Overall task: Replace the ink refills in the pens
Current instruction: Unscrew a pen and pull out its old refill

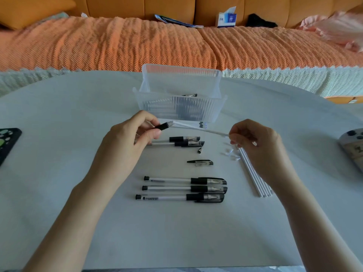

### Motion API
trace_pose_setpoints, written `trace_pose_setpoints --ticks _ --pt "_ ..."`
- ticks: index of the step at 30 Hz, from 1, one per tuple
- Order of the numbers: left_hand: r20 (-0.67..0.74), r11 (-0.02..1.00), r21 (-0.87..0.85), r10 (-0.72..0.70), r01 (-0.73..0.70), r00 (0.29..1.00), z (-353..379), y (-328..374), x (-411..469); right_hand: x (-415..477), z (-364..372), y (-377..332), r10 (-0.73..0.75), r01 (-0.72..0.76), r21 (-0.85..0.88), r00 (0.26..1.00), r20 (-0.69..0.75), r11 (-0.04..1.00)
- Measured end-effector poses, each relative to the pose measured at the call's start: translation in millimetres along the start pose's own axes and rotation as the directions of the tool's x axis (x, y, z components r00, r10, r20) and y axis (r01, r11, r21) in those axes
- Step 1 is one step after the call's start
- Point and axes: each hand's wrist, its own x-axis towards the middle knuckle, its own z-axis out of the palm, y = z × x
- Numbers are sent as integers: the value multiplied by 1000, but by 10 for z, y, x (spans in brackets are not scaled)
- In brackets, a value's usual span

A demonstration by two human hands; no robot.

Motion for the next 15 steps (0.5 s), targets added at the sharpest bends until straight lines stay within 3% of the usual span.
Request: trace_pose_setpoints --ticks 7,15 --pt "7 993 112 31 -32 999 -69 -17 -1 -7 1 -1 -28 30 -91 999 18 995" --pt "143 988 116 83 -100 986 97 79 -60 -81 131 -132 -67 73 -40 988 141 997"
